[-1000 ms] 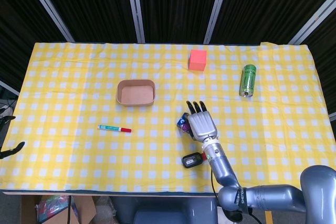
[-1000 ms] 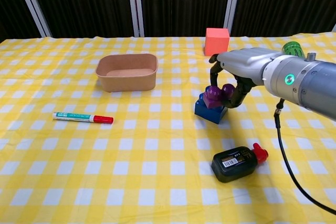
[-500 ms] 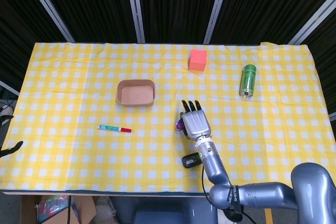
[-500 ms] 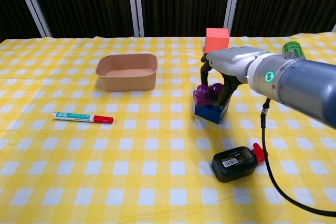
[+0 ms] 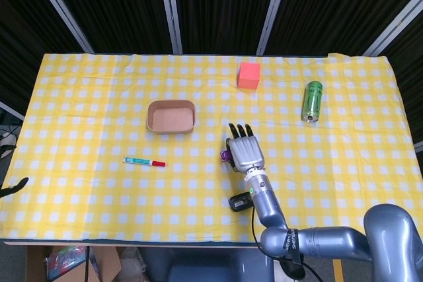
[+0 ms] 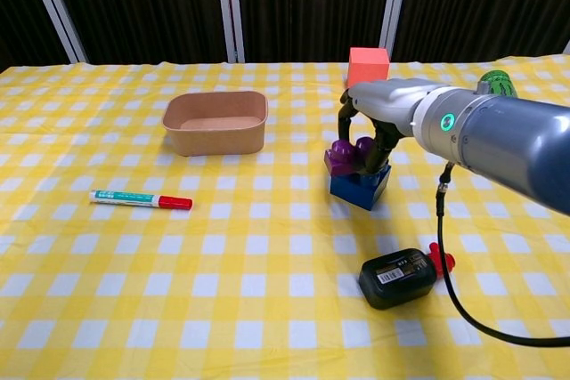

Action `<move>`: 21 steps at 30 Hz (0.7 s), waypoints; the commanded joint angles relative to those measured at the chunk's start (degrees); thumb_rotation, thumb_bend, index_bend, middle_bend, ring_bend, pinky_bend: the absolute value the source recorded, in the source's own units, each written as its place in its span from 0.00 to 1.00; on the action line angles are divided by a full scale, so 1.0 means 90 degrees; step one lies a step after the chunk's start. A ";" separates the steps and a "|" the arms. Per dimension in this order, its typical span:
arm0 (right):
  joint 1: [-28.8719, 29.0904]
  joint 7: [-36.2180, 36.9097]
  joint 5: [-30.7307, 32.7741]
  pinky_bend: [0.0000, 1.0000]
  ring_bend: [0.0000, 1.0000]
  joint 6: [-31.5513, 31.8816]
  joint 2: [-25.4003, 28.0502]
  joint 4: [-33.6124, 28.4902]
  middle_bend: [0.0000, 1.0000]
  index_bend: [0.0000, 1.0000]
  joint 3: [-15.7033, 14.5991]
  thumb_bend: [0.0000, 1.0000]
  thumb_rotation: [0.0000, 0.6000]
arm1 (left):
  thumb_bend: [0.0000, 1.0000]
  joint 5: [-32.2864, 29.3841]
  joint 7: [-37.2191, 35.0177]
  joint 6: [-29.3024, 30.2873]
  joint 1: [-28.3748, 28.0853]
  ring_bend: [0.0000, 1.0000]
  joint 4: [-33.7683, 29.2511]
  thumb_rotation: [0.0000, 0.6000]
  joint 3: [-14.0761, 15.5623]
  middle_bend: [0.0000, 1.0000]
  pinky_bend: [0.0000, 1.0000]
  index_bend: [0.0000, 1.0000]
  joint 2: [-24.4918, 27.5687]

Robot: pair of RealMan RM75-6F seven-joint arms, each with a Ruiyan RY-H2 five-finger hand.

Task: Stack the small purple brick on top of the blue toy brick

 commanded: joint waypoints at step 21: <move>-0.0178 0.0248 -0.0135 0.00 0.00 -0.0066 0.0171 0.0092 0.00 0.58 -0.0198 0.50 1.00 | 0.21 -0.0007 0.0277 0.0091 0.0020 0.00 -0.0112 1.00 0.0013 0.09 0.05 0.26 -0.0021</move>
